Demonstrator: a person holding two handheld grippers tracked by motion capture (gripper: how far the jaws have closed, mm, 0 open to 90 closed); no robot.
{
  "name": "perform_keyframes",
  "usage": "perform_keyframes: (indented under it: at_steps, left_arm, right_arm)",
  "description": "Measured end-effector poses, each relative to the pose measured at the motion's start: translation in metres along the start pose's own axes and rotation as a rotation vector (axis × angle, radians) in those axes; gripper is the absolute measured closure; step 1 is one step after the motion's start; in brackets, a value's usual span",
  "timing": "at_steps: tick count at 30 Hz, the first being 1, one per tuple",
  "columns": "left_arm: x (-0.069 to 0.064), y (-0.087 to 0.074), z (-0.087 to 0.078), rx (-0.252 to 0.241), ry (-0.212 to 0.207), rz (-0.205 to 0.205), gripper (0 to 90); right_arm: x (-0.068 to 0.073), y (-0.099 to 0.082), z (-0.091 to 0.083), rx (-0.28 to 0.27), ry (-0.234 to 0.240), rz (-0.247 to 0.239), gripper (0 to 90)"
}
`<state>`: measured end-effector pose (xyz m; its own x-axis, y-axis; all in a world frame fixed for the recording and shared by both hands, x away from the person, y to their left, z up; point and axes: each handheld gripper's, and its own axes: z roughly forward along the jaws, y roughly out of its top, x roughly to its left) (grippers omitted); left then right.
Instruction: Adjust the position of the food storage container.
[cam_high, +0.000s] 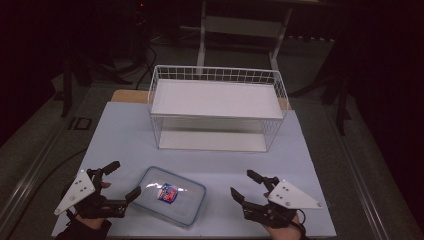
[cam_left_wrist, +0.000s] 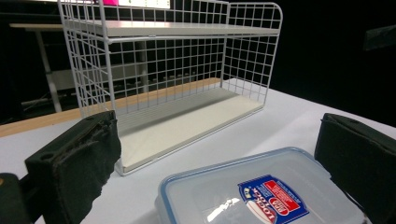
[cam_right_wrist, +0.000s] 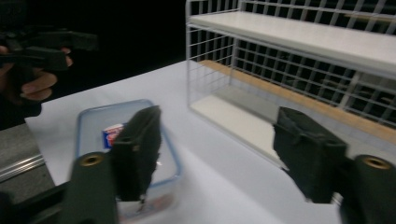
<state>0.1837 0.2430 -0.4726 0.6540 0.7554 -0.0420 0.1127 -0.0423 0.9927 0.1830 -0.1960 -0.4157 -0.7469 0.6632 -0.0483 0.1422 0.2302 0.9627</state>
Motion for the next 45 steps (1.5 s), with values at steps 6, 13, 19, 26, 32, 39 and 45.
perform_keyframes:
  at_steps: [6, 13, 19, 26, 32, 39, 45]
  left_arm:
    - [0.002, 0.0, -0.001, -0.001, 0.01, 0.004, 0.3]
    - [0.004, -0.001, -0.001, -0.003, 0.013, -0.001, 0.3]
    - [0.005, -0.002, -0.002, -0.009, 0.022, -0.005, 0.3]
    - [0.006, -0.003, -0.001, -0.004, 0.019, -0.004, 0.3]
    - [0.006, -0.003, -0.001, -0.011, 0.023, -0.005, 0.3]
    - [0.005, -0.003, 0.0, -0.003, 0.019, -0.001, 0.3]
    - [0.006, -0.004, 0.0, 0.003, 0.016, -0.004, 0.3]
  right_arm:
    - [0.025, -0.002, 0.029, 0.062, 0.129, 0.009, 58.7]
    - [0.054, -0.014, 0.06, 0.144, 0.258, -0.012, 77.7]
    - [0.08, -0.032, 0.085, 0.238, 0.351, -0.049, 89.7]
    - [0.1, -0.047, 0.098, 0.302, 0.431, -0.07, 89.9]
    - [0.108, -0.06, 0.106, 0.351, 0.447, -0.086, 89.9]
    - [0.109, -0.062, 0.109, 0.367, 0.423, -0.095, 90.0]
    - [0.098, -0.06, 0.11, 0.374, 0.354, -0.087, 90.0]
